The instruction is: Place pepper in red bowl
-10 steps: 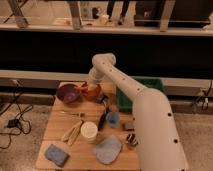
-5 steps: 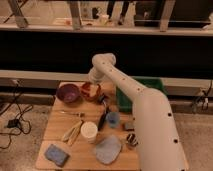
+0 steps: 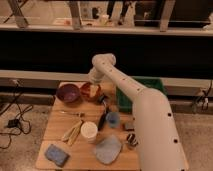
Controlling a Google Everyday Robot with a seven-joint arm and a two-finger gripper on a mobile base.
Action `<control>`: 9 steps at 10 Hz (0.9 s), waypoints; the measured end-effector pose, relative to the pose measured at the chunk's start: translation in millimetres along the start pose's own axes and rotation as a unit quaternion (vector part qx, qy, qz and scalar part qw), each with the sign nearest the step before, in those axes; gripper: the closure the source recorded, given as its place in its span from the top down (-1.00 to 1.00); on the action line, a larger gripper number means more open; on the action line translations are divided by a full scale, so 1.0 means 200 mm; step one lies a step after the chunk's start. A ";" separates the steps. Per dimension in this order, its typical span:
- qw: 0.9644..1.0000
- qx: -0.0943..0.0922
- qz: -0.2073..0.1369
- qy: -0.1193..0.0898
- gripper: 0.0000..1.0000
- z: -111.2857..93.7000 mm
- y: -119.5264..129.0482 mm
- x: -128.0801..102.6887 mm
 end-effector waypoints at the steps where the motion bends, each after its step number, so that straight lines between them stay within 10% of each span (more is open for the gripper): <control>1: 1.000 0.000 0.000 0.000 0.60 0.00 0.00 0.00; 9: 1.000 0.029 0.001 -0.004 0.60 -0.09 0.00 -0.04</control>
